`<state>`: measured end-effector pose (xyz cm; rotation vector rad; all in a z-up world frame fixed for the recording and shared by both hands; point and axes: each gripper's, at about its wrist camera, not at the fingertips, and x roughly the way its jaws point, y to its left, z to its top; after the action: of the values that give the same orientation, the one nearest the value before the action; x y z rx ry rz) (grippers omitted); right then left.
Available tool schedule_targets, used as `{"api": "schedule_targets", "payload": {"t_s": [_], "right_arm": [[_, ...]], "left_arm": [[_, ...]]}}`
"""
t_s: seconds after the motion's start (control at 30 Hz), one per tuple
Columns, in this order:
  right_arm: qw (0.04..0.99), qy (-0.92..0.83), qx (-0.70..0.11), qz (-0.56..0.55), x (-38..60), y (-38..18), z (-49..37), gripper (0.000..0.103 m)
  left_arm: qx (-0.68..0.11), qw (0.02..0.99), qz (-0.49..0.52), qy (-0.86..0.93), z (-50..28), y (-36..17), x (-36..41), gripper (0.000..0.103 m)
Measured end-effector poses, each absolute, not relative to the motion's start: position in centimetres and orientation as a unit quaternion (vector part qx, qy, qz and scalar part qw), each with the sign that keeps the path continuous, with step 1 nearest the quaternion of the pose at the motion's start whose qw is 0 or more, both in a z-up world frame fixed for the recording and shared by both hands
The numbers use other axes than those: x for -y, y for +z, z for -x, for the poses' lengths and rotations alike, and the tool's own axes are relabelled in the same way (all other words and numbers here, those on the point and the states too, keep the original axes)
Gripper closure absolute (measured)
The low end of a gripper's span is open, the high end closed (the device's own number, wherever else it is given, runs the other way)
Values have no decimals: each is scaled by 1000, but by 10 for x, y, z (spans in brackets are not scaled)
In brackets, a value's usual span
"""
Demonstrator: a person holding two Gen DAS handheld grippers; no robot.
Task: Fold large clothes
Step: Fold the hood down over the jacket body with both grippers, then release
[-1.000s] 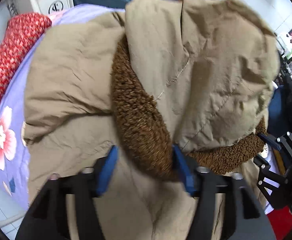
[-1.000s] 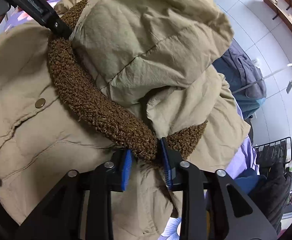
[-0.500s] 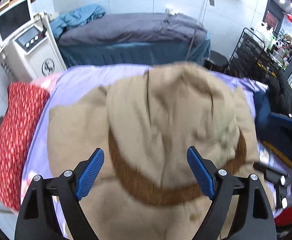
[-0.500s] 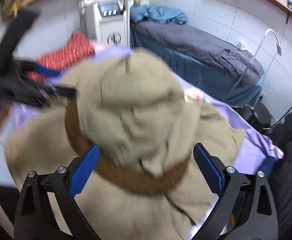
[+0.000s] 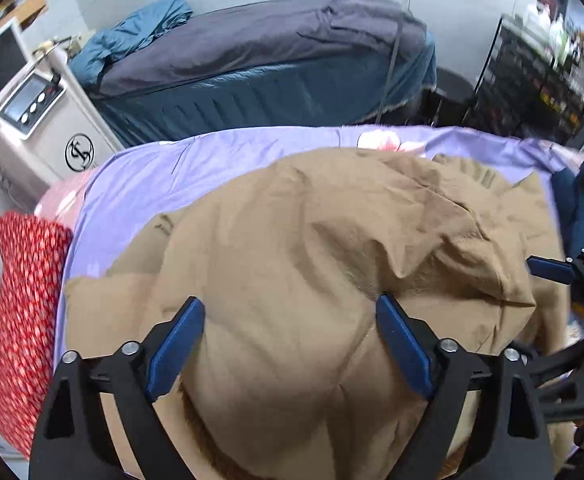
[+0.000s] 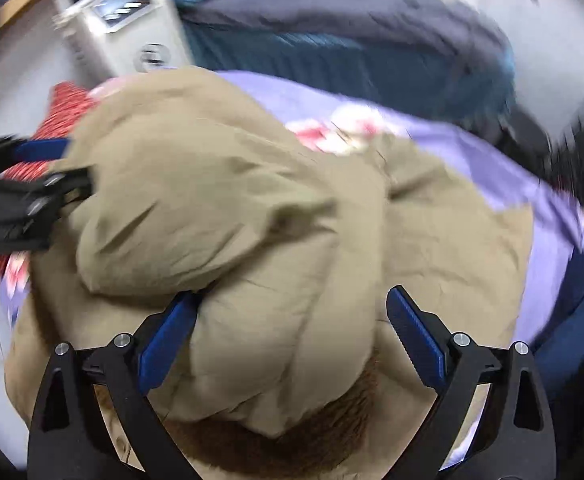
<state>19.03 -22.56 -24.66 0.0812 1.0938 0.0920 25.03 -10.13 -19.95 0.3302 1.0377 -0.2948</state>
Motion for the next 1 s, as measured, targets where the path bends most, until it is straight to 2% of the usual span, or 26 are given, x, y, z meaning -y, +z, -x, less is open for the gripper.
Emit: {"api": "schedule_targets", "payload": {"t_s": [0.2, 0.43, 0.73, 1.0], "right_arm": [[814, 19, -578, -47, 233, -297, -226, 6], [792, 6, -608, -52, 233, -324, -249, 4], [790, 2, -609, -70, 240, -329, -263, 4], [789, 13, -606, -101, 247, -325, -255, 4]], "left_arm": [[-543, 810, -189, -119, -281, -248, 124, 6], [-535, 812, -199, -122, -288, -272, 123, 5], [-493, 837, -220, -95, -283, -278, 133, 5], [-454, 855, -236, -86, -264, -256, 132, 6]]}}
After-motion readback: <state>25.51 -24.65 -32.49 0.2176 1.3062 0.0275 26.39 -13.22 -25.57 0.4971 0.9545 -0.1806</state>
